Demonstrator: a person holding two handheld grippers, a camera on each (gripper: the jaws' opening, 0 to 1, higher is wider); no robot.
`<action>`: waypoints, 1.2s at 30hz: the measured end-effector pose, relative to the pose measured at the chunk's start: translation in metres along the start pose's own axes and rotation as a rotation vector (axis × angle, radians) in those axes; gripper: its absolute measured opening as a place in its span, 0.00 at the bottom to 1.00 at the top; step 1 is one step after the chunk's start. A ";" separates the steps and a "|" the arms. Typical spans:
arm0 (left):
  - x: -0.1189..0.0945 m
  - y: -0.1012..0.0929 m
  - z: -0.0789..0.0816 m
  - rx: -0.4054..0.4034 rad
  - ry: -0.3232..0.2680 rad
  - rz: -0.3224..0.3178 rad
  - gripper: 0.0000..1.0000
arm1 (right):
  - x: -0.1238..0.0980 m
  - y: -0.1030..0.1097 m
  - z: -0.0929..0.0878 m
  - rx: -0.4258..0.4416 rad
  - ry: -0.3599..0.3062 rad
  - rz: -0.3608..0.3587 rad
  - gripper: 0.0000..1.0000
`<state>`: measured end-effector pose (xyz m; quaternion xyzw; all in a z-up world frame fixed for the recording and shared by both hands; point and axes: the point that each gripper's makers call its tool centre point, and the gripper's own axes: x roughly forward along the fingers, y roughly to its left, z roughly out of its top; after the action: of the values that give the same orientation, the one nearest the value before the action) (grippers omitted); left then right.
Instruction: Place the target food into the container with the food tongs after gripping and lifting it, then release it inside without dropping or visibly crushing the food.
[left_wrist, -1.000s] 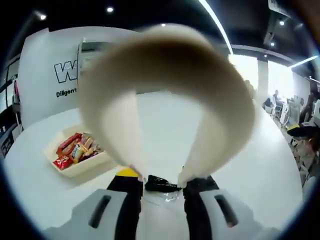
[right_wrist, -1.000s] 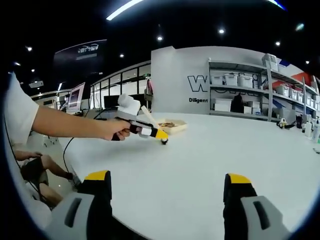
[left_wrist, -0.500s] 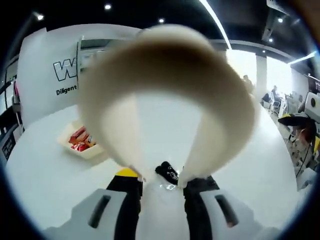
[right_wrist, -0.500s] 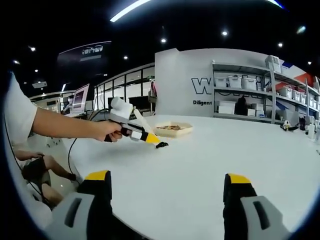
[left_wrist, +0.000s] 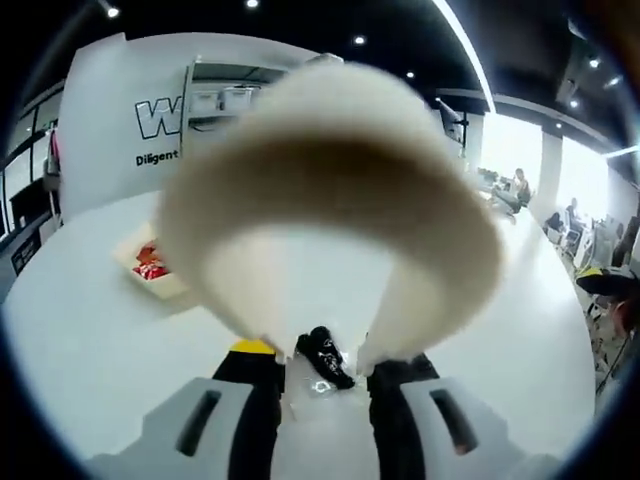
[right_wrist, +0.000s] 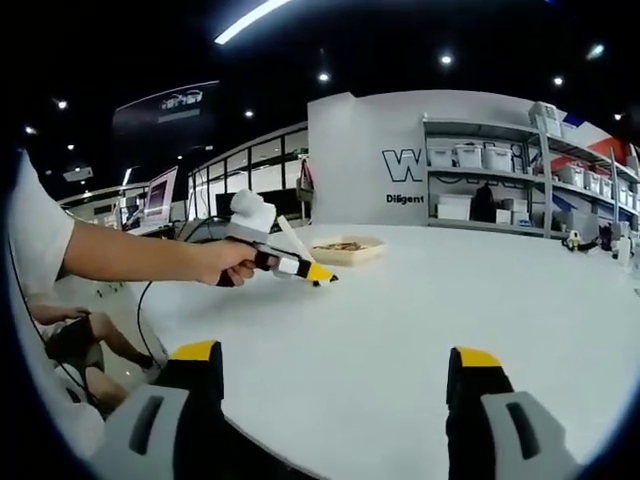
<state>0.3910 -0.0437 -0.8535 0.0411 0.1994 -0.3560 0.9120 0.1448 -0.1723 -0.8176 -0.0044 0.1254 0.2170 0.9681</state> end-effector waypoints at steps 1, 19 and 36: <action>0.000 0.001 0.001 -0.010 -0.001 0.003 0.31 | -0.001 -0.002 0.000 0.002 0.000 -0.003 0.92; -0.004 0.007 0.000 -0.081 0.000 -0.064 0.18 | 0.002 -0.007 -0.002 0.001 0.009 0.000 0.91; -0.015 0.024 0.046 -0.223 -0.066 -0.103 0.17 | 0.015 -0.006 0.011 -0.010 -0.006 0.010 0.91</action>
<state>0.4127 -0.0265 -0.8073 -0.0825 0.2095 -0.3794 0.8974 0.1628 -0.1712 -0.8107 -0.0082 0.1216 0.2223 0.9673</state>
